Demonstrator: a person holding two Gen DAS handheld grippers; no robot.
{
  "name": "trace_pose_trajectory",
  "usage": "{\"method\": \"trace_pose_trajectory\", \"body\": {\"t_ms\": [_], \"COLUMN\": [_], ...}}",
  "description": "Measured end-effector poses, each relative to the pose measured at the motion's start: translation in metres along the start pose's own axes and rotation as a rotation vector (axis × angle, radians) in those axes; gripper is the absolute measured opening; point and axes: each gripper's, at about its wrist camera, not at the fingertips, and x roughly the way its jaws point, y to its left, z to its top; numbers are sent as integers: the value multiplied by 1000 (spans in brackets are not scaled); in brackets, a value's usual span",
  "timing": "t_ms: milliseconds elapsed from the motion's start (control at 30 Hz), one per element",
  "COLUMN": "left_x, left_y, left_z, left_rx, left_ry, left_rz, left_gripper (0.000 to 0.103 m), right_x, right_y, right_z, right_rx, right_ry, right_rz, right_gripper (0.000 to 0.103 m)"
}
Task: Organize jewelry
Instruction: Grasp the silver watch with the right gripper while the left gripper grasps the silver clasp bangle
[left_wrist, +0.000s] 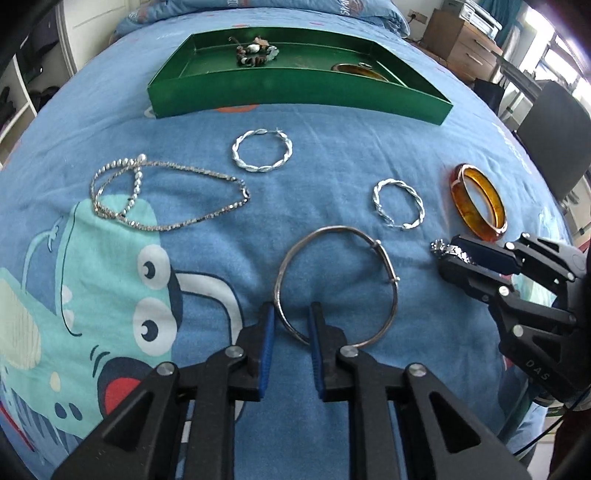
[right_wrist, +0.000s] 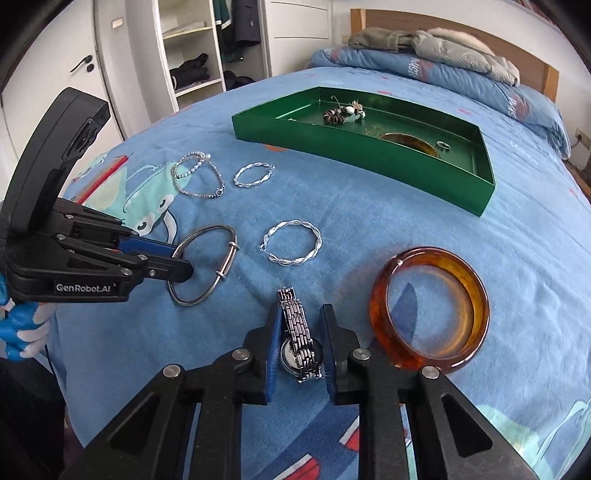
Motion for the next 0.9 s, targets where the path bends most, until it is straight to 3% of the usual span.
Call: {"method": "trace_pose_trajectory", "body": {"t_ms": [33,67,200,567,900], "left_x": [0,-1,-1,-25,-76], "left_y": [-7,-15,-33,-40,-43], "left_z": [0,-1,-4,-19,-27], "left_rx": [26,57,114,120,122], "left_ry": [-9,-19,-49,-100,-175], "left_rz": [24,53,137,177,175], "left_gripper": [9,8,4,3,3], "right_x": [-1,-3,-13,-55,-84], "right_y": [1,2,5,5,30], "right_z": [-1,-1,-7,-38,-44], "right_rx": [9,16,54,237,249], "right_ry": [0,-1,-11,-102,-149], "right_rz": [-5,-8,-26,-29,-42], "right_gripper": [19,9,8,8,8]}}
